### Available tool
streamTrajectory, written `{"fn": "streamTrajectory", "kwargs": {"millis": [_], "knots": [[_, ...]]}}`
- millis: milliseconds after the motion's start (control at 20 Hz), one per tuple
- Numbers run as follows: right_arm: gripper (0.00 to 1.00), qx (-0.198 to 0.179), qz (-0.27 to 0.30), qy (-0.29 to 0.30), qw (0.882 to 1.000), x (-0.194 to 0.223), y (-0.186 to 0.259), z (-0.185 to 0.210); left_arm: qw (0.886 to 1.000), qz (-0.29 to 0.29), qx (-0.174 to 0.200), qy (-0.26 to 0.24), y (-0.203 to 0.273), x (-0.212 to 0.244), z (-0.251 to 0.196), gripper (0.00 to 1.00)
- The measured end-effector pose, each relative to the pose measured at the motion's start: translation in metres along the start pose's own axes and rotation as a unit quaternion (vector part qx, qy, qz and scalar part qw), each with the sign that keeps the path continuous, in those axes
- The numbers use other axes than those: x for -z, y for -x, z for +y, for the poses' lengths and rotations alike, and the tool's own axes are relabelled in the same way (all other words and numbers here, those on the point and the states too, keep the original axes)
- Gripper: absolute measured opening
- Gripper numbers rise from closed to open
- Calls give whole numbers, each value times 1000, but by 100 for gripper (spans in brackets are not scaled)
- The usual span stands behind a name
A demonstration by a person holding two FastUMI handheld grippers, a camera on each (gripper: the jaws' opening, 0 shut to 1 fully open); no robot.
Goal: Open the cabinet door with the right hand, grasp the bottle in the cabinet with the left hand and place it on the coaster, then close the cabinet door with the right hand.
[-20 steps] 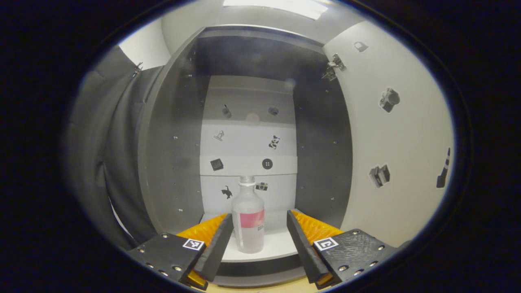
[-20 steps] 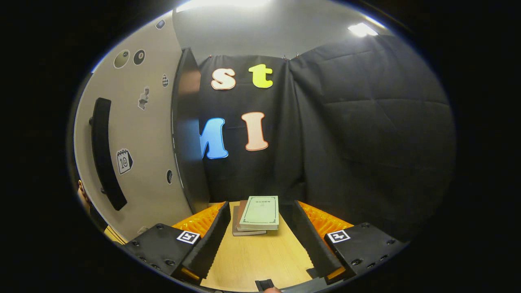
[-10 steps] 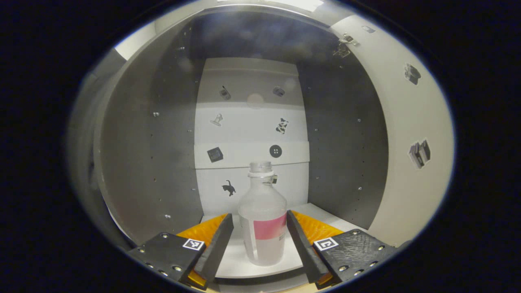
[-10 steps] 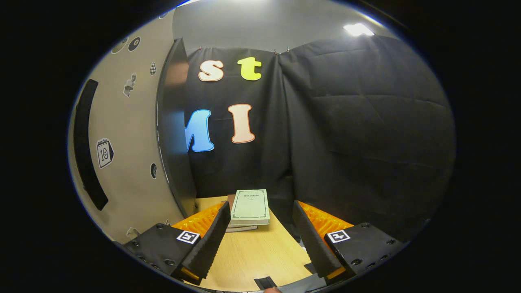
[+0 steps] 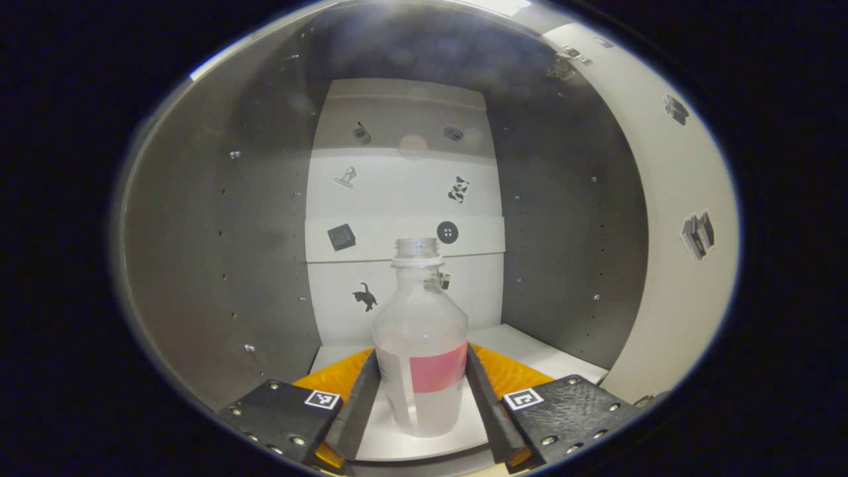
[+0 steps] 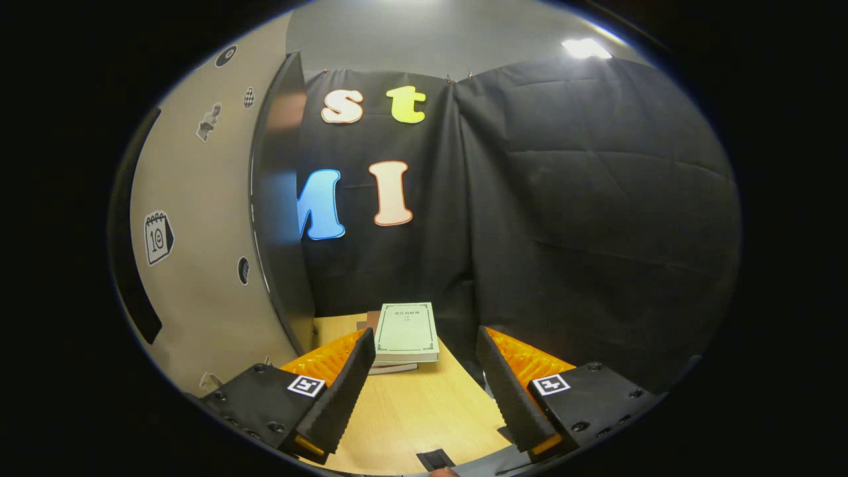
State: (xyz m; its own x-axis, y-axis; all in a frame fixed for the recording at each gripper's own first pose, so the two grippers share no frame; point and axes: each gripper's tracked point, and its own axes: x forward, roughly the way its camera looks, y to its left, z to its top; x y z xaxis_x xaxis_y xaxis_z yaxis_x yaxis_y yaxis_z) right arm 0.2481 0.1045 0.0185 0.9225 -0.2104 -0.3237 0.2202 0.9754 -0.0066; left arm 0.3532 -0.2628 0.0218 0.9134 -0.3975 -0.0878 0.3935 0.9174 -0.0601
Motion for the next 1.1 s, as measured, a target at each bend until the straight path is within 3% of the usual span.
{"fn": "streamTrajectory", "kwargs": {"millis": [50, 100, 150, 550, 850, 900, 950, 1050, 1100], "knots": [[98, 2, -1, 3, 1000, 0, 1, -2, 1000, 1, -4, -1, 2, 0, 2, 72], [93, 4, -1, 6, 1000, 1, 0, -3, 1000, 0, -6, 0, 3, 0, 3, 74], [98, 4, -2, 7, 1000, 1, 0, -4, 1000, -3, -7, 3, 5, -3, 4, 73], [98, -17, -1, 2, 1000, 2, 1, 2, 999, -37, -17, 18, 41, -27, 11, 72], [98, -39, 0, 3, 999, 3, 1, 7, 998, -47, -40, 16, 78, -35, 23, 72], [93, -43, 0, 3, 999, 4, 2, 8, 998, -47, -45, 17, 86, -36, 26, 72], [98, -46, -1, 4, 999, 3, 2, 8, 997, -47, -50, 17, 93, -36, 28, 72], [93, -52, -4, 7, 999, 2, 2, 7, 997, -48, -64, 16, 107, -39, 36, 72], [98, -56, -4, 9, 998, 2, 2, 8, 996, -49, -70, 16, 114, -39, 39, 74]]}}
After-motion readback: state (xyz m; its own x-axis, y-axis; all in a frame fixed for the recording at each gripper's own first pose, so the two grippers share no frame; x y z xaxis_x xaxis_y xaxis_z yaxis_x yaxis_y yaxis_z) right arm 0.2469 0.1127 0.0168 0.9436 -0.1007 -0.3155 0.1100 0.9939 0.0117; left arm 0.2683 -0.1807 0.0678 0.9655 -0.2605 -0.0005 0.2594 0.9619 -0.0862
